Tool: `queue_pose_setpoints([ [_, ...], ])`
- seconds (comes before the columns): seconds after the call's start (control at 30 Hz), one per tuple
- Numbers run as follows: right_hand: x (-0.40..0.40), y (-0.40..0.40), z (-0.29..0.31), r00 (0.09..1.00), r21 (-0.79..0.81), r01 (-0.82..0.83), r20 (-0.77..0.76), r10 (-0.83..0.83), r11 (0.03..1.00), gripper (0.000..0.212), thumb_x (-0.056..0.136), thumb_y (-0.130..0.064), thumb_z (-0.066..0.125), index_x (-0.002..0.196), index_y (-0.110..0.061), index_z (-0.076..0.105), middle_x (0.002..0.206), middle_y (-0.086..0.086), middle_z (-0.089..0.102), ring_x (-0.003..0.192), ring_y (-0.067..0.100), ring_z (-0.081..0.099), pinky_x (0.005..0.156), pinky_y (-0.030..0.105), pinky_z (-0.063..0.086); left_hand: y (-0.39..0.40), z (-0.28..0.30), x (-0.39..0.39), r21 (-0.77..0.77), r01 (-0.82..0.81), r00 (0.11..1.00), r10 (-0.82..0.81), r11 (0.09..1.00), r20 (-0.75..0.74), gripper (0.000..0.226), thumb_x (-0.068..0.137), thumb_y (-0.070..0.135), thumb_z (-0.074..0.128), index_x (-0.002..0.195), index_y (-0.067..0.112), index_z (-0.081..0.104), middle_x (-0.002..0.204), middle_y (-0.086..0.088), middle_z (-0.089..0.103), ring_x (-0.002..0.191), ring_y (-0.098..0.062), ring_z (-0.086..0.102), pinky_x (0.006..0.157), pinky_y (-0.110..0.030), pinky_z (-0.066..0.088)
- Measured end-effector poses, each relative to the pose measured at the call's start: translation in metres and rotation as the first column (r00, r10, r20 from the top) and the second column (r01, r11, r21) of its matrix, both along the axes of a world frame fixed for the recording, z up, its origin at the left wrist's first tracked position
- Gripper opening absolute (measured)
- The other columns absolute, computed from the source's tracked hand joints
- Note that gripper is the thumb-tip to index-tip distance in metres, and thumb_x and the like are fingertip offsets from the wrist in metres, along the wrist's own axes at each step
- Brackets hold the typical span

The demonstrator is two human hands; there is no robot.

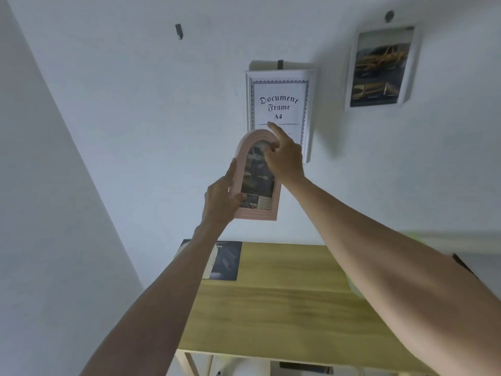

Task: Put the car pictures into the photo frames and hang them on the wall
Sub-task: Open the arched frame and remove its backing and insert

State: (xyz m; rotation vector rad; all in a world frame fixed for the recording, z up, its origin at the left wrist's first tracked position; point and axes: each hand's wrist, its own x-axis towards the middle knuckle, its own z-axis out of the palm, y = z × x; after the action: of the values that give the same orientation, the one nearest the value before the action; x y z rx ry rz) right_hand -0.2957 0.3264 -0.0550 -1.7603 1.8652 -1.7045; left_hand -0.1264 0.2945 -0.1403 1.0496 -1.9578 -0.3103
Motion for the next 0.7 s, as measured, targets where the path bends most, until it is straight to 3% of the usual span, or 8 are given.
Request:
queue_pose_setpoints([
  [0.07,0.004,0.001,-0.007,0.997,0.07,-0.034,-0.065,0.039,0.997,0.056,0.099,-0.014,0.056,0.152,-0.024,0.043,0.077,-0.019,0.054,0.046,-0.006,0.05,0.052,0.006,0.041,0.012,-0.017,-0.007,-0.002,-0.044,0.998,0.044,0.999,0.046,0.093,0.085,0.015,0.077,0.159,0.026,0.022,0.101,-0.013,0.068,0.082,-0.03,0.065,0.075,-0.047,0.058],
  [0.13,0.007,0.0,-0.016,0.991,0.156,-0.037,-0.125,0.057,0.987,0.057,0.098,-0.021,0.058,0.153,-0.026,0.041,0.109,-0.007,0.067,0.063,-0.005,0.055,0.072,0.017,0.053,0.022,-0.028,-0.013,-0.004,-0.061,0.997,0.061,0.998,0.043,0.09,0.085,0.01,0.074,0.158,0.023,0.024,0.096,-0.013,0.068,0.081,-0.033,0.064,0.074,-0.048,0.056],
  [0.2,0.009,0.0,-0.028,0.988,0.214,-0.033,-0.141,0.064,0.976,0.056,0.098,-0.026,0.06,0.151,-0.025,0.044,0.142,0.0,0.057,0.094,0.016,0.063,0.098,0.038,0.054,0.029,-0.039,-0.019,0.003,-0.067,0.997,0.067,0.998,0.032,0.09,0.084,0.001,0.069,0.158,0.023,0.024,0.091,-0.01,0.066,0.08,-0.032,0.062,0.07,-0.045,0.054],
  [0.27,0.012,0.001,-0.043,0.992,0.254,-0.027,-0.112,0.057,0.967,0.054,0.098,-0.024,0.059,0.15,-0.024,0.045,0.13,0.001,0.063,0.093,0.018,0.063,0.096,0.041,0.054,0.033,-0.05,-0.026,-0.03,-0.099,0.99,0.101,0.995,0.099,0.094,0.081,-0.003,0.064,0.159,0.027,0.019,0.085,0.0,0.059,0.073,-0.027,0.057,0.058,-0.034,0.044],
  [0.33,0.016,0.0,-0.058,0.994,0.282,-0.013,-0.098,0.042,0.959,0.056,0.098,-0.021,0.059,0.151,-0.025,0.044,0.113,0.002,0.066,0.084,0.015,0.061,0.085,0.033,0.055,0.03,-0.064,-0.03,-0.072,-0.138,0.972,0.149,0.988,0.179,0.099,0.078,-0.005,0.061,0.157,0.033,0.014,0.077,0.002,0.053,0.064,-0.024,0.052,0.051,-0.031,0.037],
  [0.43,0.021,-0.002,-0.078,0.998,0.314,0.022,-0.058,-0.004,0.949,0.058,0.097,-0.026,0.061,0.152,-0.025,0.042,0.125,0.007,0.064,0.106,0.019,0.062,0.088,0.022,0.043,0.031,-0.084,-0.034,0.002,-0.121,0.981,0.12,0.993,0.156,0.1,0.079,-0.006,0.054,0.156,0.041,0.01,0.075,-0.002,0.05,0.061,-0.027,0.051,0.052,-0.04,0.048],
  [0.5,0.026,-0.004,-0.091,0.999,0.313,0.037,-0.009,-0.036,0.949,0.058,0.096,-0.028,0.063,0.151,-0.024,0.044,0.135,0.007,0.059,0.12,0.021,0.059,0.099,0.027,0.045,0.032,-0.096,-0.033,0.036,-0.098,0.988,0.093,0.995,0.122,0.097,0.08,-0.008,0.046,0.156,0.041,0.011,0.077,-0.003,0.05,0.061,-0.03,0.05,0.053,-0.042,0.048],
  [0.7,0.032,-0.009,-0.122,0.988,0.309,0.13,0.044,-0.151,0.942,0.055,0.091,-0.023,0.065,0.145,-0.025,0.051,0.134,0.004,0.059,0.116,0.021,0.06,0.095,0.028,0.048,0.03,-0.131,-0.034,0.085,-0.057,0.99,0.046,0.995,0.134,0.089,0.084,-0.003,0.045,0.156,0.04,0.016,0.08,0.001,0.046,0.06,-0.028,0.049,0.048,-0.037,0.04],
])
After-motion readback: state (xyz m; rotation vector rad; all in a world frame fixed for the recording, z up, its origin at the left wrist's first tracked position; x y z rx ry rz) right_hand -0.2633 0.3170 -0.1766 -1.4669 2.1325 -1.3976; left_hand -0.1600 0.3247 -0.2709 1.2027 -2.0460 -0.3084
